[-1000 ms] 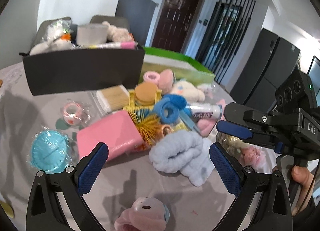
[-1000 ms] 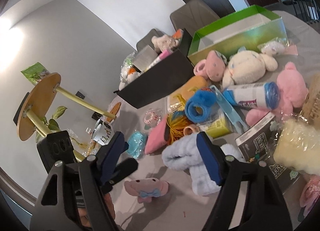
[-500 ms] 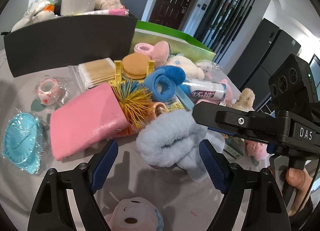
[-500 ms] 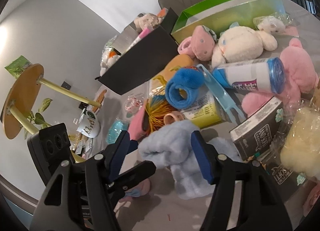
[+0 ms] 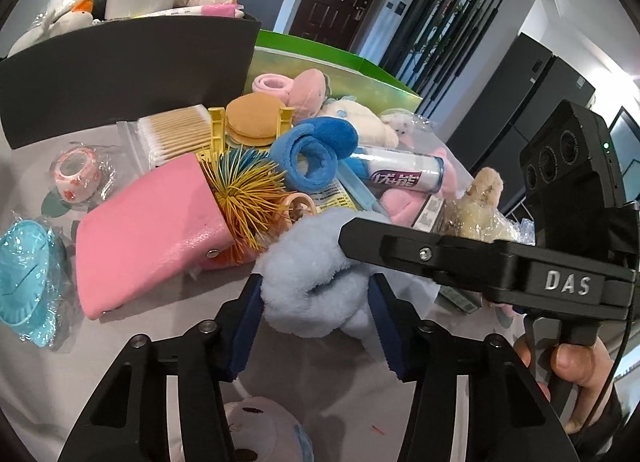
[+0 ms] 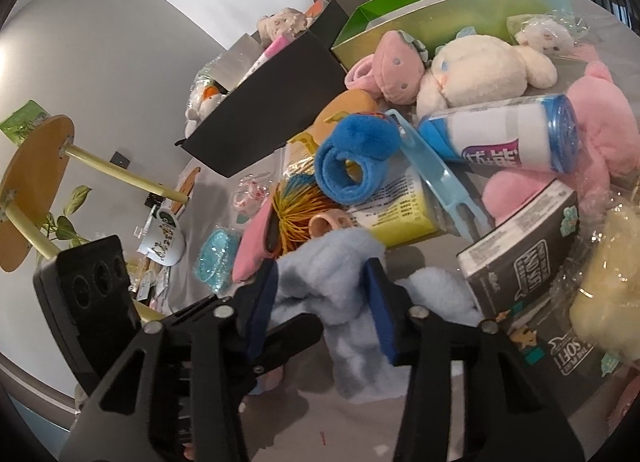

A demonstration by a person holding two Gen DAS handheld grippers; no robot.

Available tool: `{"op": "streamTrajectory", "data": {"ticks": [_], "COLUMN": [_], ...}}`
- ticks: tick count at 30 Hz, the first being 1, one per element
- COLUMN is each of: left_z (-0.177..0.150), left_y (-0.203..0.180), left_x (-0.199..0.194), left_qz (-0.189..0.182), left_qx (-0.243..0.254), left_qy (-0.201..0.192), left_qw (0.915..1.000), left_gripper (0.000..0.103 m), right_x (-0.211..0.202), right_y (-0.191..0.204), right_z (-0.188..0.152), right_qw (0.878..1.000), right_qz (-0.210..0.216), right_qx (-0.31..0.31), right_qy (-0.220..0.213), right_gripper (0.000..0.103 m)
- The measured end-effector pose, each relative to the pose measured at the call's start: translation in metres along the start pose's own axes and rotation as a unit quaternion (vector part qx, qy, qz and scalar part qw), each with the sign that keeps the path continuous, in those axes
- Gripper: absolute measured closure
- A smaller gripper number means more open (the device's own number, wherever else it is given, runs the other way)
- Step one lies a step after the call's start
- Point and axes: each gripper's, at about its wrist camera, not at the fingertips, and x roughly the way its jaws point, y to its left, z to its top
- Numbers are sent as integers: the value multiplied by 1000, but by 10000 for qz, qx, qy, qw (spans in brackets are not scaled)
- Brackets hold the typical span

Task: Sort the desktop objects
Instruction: 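Lower both tools onto the light blue fluffy towel and close on it, then lift the blue towel with both tools and carry it over the black box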

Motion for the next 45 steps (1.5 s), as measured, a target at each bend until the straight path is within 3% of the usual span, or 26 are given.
{"op": "streamTrajectory", "data": {"ticks": [25,45], "left_z": [29,116], "left_y": [-17,0], "left_x": [-59,-110], "left_qz": [-128,65], "left_qx": [139,346], "left_qy": [-616,-1234], "left_qw": [9979,9917], "left_gripper": [50,50], "right_x": [-39,-48], "right_y": [55,125], "right_z": [11,89], "right_qw": [9980,9917], "right_qz": [83,337], "right_qx": [-482,-1003], "right_qy": [-393,-732], "right_gripper": [65,65]}}
